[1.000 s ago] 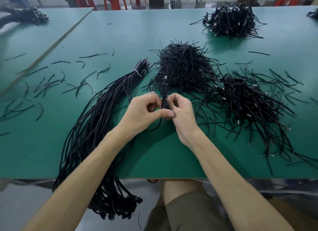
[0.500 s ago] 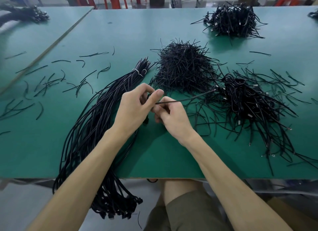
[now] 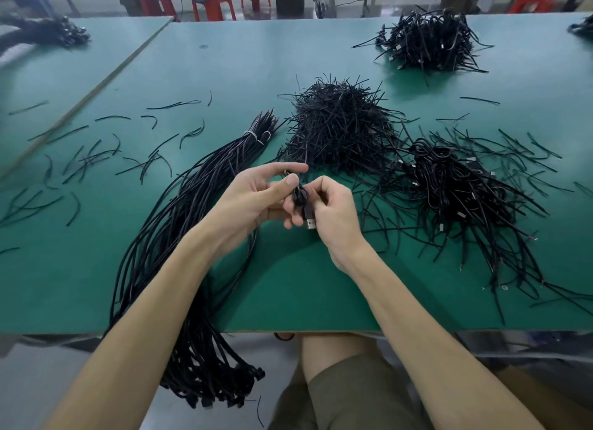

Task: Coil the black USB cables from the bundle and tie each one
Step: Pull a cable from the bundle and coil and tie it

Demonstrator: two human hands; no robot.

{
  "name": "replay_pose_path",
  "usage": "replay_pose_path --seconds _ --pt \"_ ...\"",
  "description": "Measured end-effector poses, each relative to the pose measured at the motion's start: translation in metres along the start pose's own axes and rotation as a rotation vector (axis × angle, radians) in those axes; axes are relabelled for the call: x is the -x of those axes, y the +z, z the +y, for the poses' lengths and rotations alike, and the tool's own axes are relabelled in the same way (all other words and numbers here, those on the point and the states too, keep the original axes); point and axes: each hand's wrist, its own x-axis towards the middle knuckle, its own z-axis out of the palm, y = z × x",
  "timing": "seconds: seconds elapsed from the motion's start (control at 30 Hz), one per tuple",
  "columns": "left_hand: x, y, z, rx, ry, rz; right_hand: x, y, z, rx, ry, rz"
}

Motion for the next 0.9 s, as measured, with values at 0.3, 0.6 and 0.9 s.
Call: replay_pose_path --seconds 0.3,0.6,0.9 --pt "-0.007 0.004 -0.012 -0.184 -0.006 0.164 -0.003 -0.003 0.005 0.131 0.012 0.058" --pt "-0.006 0.017 0.011 -0.375 0.02 0.453 0.006 0.007 -0.019 0.191 -0.17 -0.023" --pt "0.025 -0.007 0.045 -1.181 -0.171 0.443 -0.006 -0.046 -0.104 0.074 -0.256 0.34"
